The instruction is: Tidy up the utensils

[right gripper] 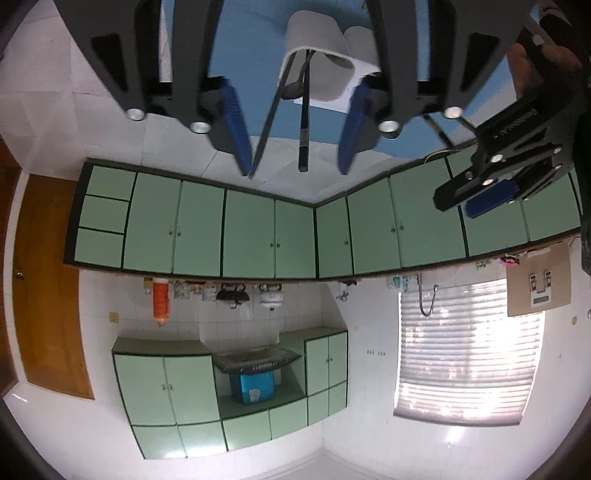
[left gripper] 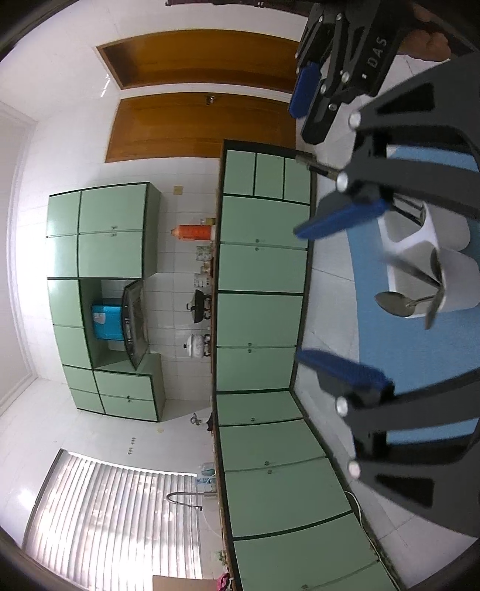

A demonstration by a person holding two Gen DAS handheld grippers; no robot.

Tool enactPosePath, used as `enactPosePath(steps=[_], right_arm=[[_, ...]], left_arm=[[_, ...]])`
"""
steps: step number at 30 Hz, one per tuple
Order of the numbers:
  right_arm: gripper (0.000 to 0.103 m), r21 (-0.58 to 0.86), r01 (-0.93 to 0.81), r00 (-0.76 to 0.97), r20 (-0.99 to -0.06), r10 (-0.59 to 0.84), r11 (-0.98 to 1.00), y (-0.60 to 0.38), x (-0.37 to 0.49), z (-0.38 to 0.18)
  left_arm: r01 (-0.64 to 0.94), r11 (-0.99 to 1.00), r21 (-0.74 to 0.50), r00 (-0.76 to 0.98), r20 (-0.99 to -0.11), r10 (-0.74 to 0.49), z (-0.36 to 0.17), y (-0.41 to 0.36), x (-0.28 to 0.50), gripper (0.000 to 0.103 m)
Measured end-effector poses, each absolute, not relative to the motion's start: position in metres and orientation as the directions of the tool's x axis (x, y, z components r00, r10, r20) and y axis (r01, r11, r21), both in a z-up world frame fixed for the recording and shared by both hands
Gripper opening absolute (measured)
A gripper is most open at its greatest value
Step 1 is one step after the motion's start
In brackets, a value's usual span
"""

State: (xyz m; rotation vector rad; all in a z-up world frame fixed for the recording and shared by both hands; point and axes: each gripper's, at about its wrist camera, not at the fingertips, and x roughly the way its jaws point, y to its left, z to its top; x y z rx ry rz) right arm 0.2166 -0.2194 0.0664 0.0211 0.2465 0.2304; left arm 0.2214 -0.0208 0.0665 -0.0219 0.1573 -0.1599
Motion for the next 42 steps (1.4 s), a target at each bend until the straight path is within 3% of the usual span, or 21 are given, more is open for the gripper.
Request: enactPosePath(steps=[4, 8, 25, 42], right_arm=[[0.086, 0.055, -0.203, 0.956, -0.202, 0.21, 0.978, -0.226, 0.191, 0.067], [0.096, 0.06, -0.184, 0.965, -0.179, 0.192, 0.981, -0.23, 0.169, 0.063], [0.097, 0.094, -0.154, 0.956, -0.238, 0.173, 0.984, -0.239, 0.098, 0.008], [0.097, 0.148, -0.097, 0.908, -0.391, 0.149, 0.984, -0.233, 0.033, -0.079]], left_arm=[[0.156, 0.986, -0.052, 0.976, -0.143, -0.162, 0.065, -0.018, 0.199, 0.083], [0.158, 0.986, -0.058, 0.975, -0.148, -0.165, 0.06, -0.015, 0.178, 0.09], [0.142, 0.989, -0.046, 0.962, -0.229, -0.149, 0.007, -0.006, 0.095, 0.097], [0.109, 0.993, -0.046, 0.903, -0.414, -0.118, -0.074, 0.008, 0.031, 0.097]])
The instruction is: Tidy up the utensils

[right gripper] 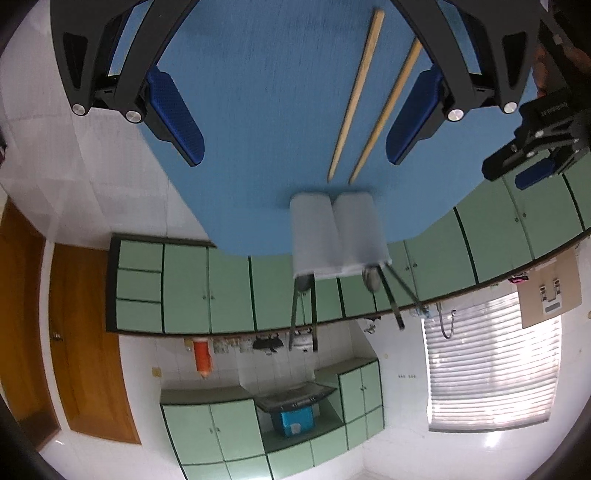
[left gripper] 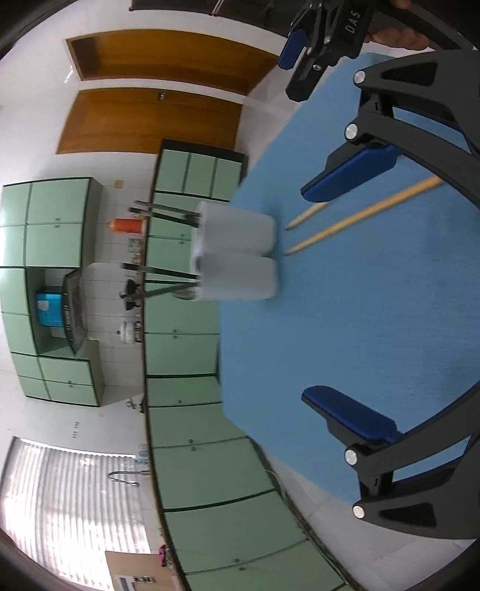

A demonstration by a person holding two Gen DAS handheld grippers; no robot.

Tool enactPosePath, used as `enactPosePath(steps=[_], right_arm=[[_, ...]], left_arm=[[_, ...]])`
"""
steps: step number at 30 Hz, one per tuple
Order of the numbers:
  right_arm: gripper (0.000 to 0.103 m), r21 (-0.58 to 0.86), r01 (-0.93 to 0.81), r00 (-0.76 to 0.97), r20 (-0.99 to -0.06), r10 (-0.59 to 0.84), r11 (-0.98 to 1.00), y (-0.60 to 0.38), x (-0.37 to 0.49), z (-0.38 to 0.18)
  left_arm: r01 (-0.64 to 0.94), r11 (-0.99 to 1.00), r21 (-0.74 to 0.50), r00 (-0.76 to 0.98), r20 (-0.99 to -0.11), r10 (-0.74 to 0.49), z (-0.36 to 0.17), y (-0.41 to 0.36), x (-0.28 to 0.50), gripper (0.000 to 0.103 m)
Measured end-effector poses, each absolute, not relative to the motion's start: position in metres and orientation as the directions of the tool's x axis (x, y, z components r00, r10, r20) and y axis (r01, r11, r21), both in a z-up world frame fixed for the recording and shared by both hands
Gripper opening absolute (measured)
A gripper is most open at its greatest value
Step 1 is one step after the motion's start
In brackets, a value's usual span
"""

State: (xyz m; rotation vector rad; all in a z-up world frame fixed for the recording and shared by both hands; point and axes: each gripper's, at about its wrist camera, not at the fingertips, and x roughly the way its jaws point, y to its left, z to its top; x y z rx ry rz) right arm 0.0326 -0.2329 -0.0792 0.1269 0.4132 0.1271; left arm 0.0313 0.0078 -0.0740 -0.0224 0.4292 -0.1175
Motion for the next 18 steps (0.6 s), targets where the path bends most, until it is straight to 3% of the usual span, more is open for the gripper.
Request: enactPosePath(steps=[12, 18], right_arm=[[0.096, 0.043, -0.084, 0.904, -0.417, 0.094, 0.996, -0.195, -0.007, -0.123], [0.08, 0.019, -0.084, 0.898, -0.431, 0.084, 0.996, -0.18, -0.011, -0.139]], left_arm=[[0.069, 0.997, -0.035, 0.872, -0.483, -0.078, -0.109, 0.022, 0.003, 0.097], [0.042, 0.997, -0.059, 0.864, -0.499, -0.066, -0.117, 0.034, -0.004, 0.097]])
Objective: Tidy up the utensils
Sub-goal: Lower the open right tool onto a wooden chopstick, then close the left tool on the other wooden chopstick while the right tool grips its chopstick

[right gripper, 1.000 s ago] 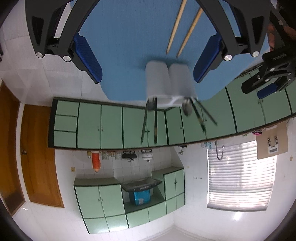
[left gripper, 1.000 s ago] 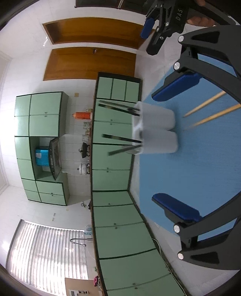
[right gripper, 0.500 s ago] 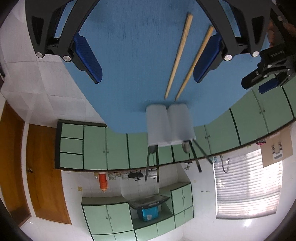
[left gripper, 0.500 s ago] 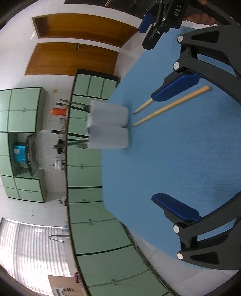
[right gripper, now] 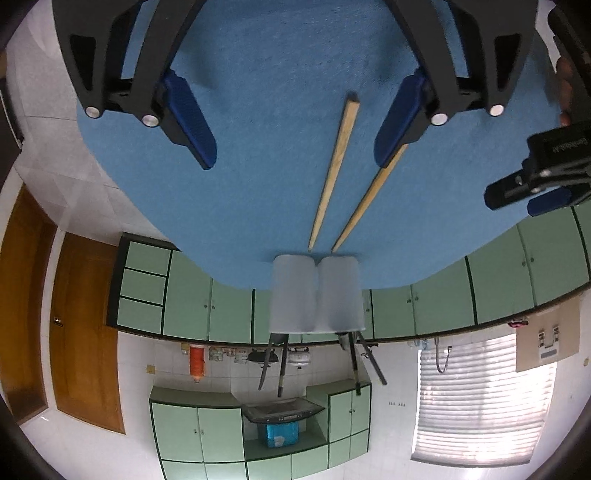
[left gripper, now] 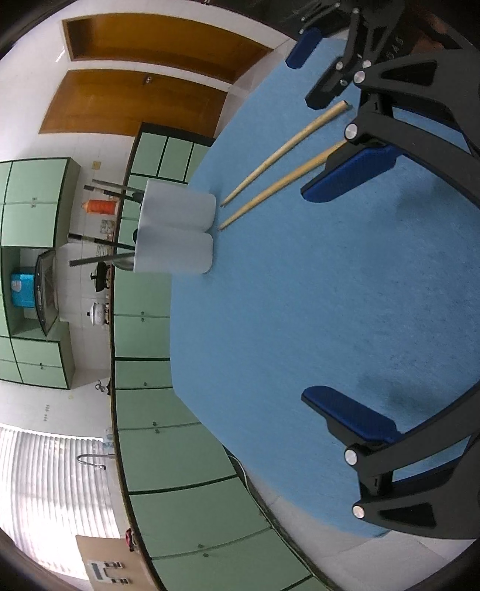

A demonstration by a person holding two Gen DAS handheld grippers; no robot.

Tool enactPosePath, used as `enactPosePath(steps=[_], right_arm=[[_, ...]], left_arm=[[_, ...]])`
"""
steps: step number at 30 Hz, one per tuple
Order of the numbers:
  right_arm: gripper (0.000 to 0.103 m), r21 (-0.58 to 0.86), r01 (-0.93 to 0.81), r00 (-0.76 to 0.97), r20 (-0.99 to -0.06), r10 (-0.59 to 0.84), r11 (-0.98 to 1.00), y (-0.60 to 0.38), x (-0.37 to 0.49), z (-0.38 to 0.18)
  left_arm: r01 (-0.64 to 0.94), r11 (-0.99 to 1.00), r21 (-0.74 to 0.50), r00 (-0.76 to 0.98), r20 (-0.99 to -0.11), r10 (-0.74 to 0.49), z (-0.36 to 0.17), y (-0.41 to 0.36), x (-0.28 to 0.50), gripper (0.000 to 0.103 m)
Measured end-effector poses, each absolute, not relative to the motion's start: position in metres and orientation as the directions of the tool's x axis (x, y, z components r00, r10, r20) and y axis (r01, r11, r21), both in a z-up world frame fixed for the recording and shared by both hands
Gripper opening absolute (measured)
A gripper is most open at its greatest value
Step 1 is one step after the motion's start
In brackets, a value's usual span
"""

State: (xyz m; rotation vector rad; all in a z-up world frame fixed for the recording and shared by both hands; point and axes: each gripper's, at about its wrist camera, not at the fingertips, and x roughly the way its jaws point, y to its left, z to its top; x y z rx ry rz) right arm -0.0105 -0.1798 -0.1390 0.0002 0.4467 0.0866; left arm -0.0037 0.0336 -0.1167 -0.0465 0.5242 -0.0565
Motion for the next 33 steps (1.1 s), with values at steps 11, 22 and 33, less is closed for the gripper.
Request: enactPosePath(steps=[11, 22, 33], right_arm=[[0.038, 0.005, -0.087, 0.879, -0.47, 0.079, 0.996, -0.162, -0.011, -0.156], [0.008, 0.021, -0.129, 0.879, -0.46, 0.124, 0.991, -0.159, -0.015, -0.155], [0.007, 0.088, 0.014, 0.905, -0.426, 0.025, 0.996, -0.204, -0.025, -0.148]], left_arm=[[0.034, 0.997, -0.068, 0.861, -0.504, -0.064, -0.117, 0.037, -0.006, 0.097], [0.053, 0.996, -0.067, 0.856, -0.51, -0.08, -0.119, 0.021, -0.003, 0.097], [0.113, 0.99, -0.084, 0.847, -0.512, -0.14, -0.12, -0.014, -0.005, 0.096]])
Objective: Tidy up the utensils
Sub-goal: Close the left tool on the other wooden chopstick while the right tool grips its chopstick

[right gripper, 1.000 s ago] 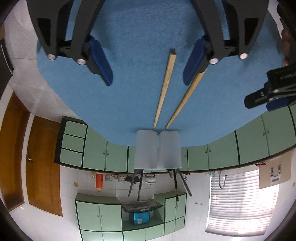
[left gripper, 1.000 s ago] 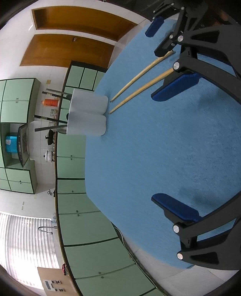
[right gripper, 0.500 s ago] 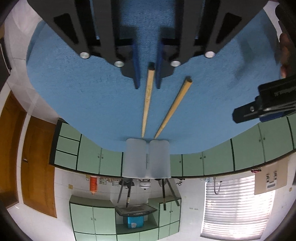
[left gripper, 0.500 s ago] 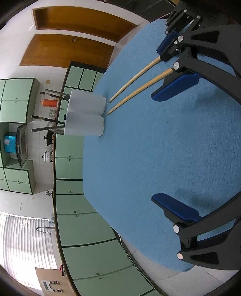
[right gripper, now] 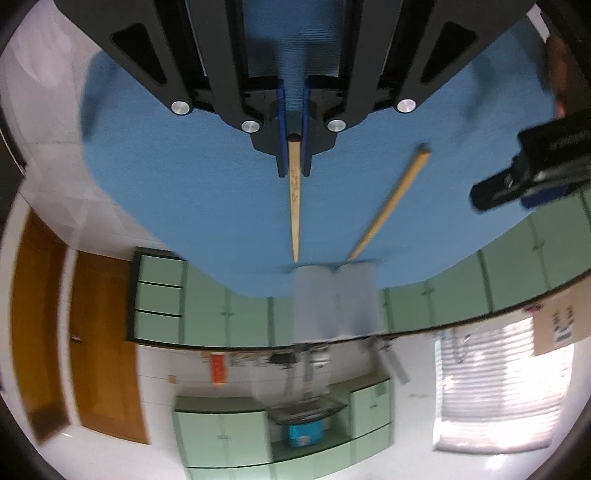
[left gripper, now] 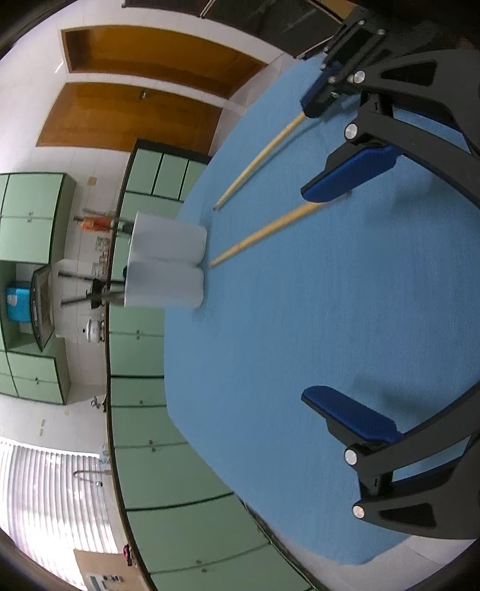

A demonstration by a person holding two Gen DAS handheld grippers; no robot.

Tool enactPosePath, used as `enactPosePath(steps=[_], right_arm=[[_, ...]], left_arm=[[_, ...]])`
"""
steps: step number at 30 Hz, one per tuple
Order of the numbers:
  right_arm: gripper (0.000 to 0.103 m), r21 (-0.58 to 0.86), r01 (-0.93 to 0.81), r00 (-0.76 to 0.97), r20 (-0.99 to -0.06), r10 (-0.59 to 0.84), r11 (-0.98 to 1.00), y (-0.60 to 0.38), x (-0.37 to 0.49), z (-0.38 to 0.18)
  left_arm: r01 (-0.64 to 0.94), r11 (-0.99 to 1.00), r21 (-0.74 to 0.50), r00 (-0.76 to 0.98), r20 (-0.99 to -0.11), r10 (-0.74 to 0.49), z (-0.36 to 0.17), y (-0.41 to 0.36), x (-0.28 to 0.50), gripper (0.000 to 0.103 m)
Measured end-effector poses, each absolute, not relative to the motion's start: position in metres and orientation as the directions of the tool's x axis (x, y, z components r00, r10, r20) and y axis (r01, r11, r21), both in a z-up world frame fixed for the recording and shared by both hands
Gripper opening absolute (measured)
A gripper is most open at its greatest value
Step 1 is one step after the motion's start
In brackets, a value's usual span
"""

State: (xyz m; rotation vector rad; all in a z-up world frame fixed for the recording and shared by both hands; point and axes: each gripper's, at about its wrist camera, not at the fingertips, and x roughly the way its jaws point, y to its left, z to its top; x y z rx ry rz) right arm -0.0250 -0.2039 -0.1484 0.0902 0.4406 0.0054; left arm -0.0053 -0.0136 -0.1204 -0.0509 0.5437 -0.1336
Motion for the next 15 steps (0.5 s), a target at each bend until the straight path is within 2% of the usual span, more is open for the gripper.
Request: enactPosePath(steps=[5, 8, 11, 15], right_arm=[[0.007, 0.121, 0.095, 0.906, -0.423, -0.035, 0.988, -0.233, -0.029, -0.148], [0.007, 0.134, 0.113, 0.906, -0.421, -0.046, 0.985, -0.242, -0.031, -0.149], [0.007, 0.136, 0.113, 0.911, -0.41, -0.048, 0.984, -0.245, -0.033, -0.148], [0.007, 0.139, 0.111, 0.916, -0.399, -0.046, 0.984, -0.249, -0.035, -0.148]], left_arm=[[0.149, 0.987, -0.062, 0.836, -0.525, -0.159, -0.125, -0.043, -0.003, 0.094], [0.158, 0.986, -0.049, 0.819, -0.552, -0.159, -0.131, -0.055, 0.003, 0.075], [0.15, 0.988, -0.047, 0.807, -0.571, -0.15, -0.136, -0.061, 0.006, 0.071], [0.15, 0.987, -0.049, 0.789, -0.596, -0.149, -0.141, -0.067, 0.01, 0.055]])
